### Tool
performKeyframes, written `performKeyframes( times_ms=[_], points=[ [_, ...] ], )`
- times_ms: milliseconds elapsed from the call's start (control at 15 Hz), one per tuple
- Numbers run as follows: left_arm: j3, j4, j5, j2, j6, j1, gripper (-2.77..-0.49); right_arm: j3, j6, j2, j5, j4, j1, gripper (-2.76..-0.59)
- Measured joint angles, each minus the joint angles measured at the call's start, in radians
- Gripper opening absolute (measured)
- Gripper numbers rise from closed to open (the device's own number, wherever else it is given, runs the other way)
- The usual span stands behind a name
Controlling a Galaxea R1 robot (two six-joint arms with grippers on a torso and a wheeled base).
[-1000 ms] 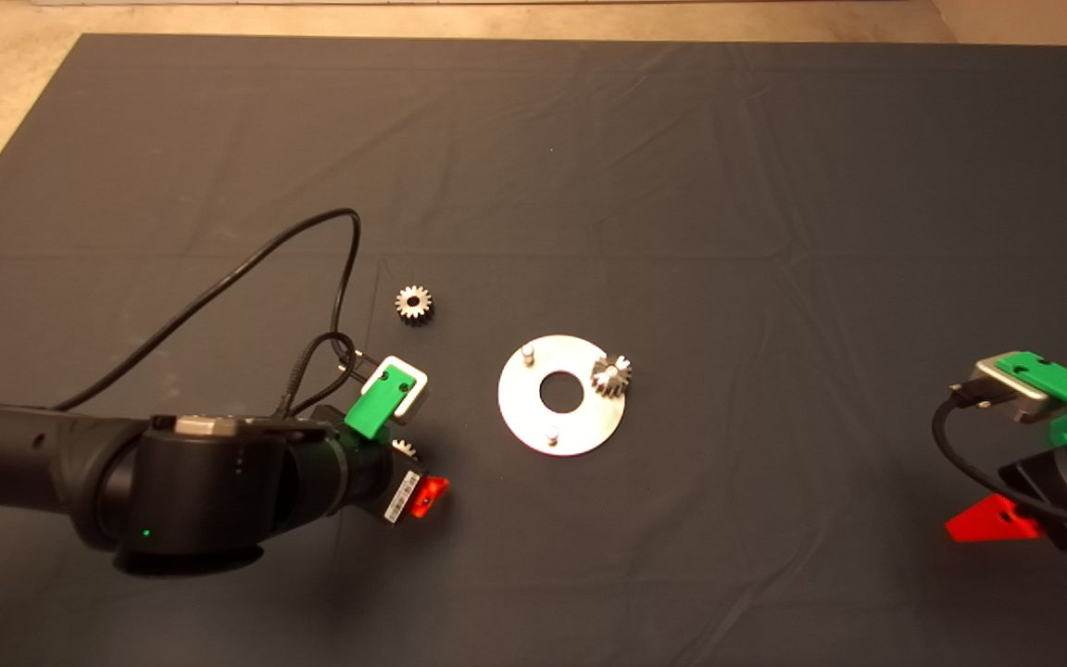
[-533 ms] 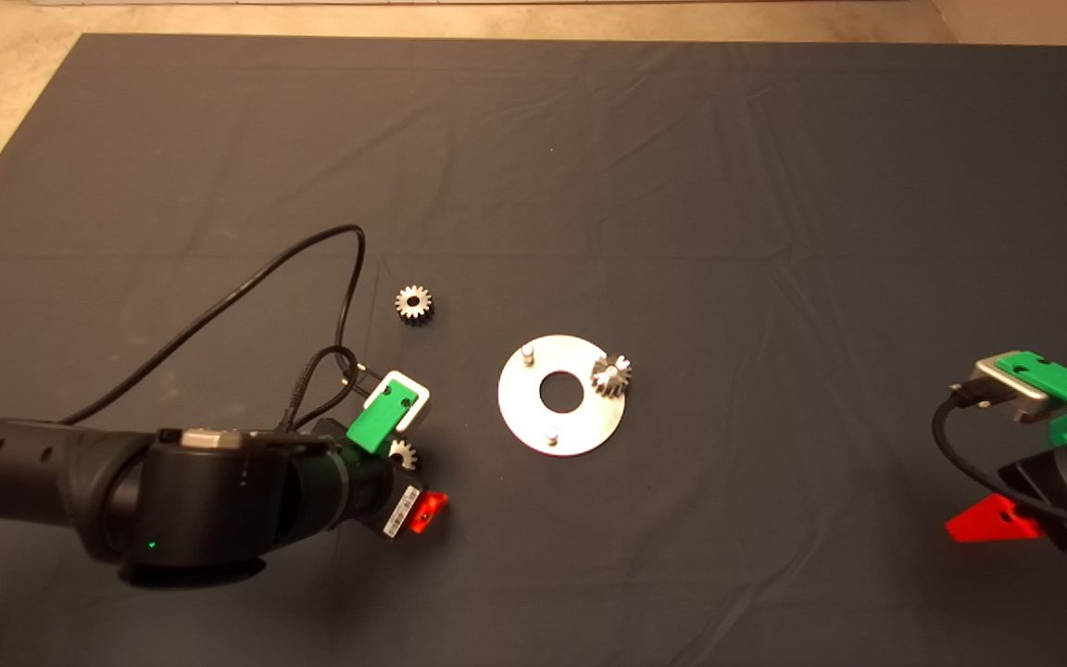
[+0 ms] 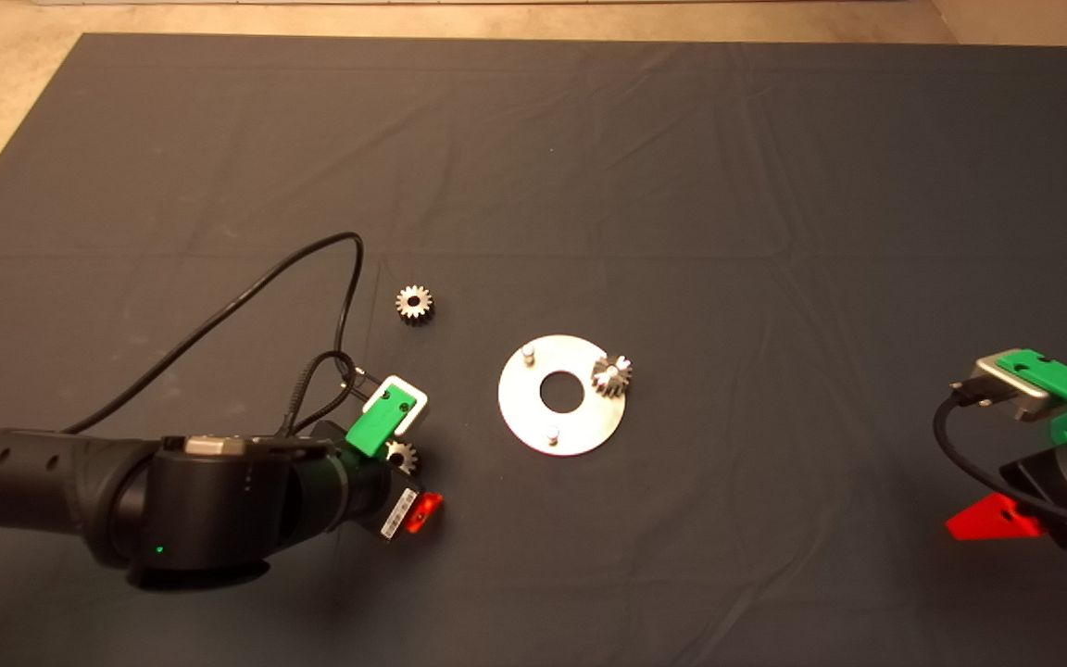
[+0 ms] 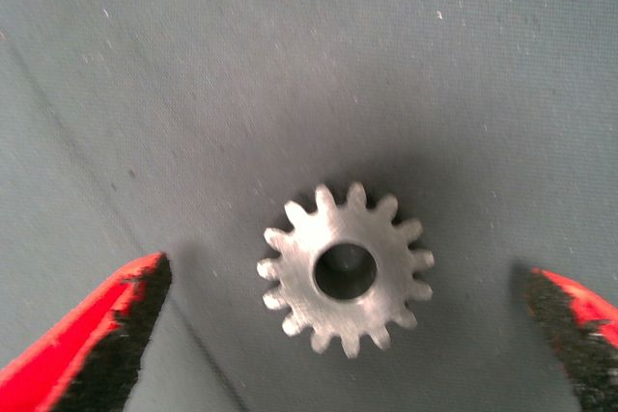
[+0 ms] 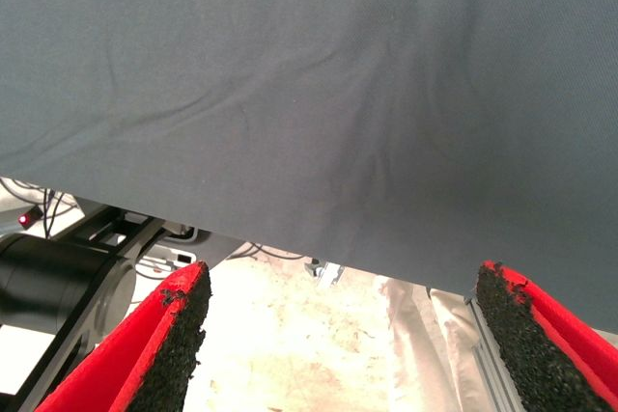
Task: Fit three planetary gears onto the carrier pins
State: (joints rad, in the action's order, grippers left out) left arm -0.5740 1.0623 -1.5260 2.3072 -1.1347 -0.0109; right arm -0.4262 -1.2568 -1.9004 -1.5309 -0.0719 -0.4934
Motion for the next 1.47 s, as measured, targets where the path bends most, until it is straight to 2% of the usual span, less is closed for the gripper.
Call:
performKeyframes(
  times_ms=[733,1000,1133,1200,1400,1467],
  points=[
    [-0.014,0.012,0.000,0.000,0.010,0.002,-1.18,0.000,0.003,0.000,0.000,0.001,0.000,-1.33],
    [-0.015,0.015,0.000,0.000,0.010,0.003,-1.46,0.000,0.003,0.000,0.000,0.001,0.000,-1.33],
    [-0.016,0.020,0.000,0.000,0.010,0.002,-1.46,0.000,0.003,0.000,0.000,0.001,0.000,-1.33],
    [-0.016,0.020,0.000,0.000,0.010,0.003,-1.56,0.000,0.003,0.000,0.000,0.001,0.000,-1.33],
    [-0.016,0.023,0.000,0.000,0.010,0.003,-1.60,0.000,0.003,0.000,0.000,0.001,0.000,-1.33],
    [-0.016,0.026,0.000,0.000,0.010,0.002,-1.70,0.000,0.003,0.000,0.000,0.001,0.000,-1.33]
  ],
)
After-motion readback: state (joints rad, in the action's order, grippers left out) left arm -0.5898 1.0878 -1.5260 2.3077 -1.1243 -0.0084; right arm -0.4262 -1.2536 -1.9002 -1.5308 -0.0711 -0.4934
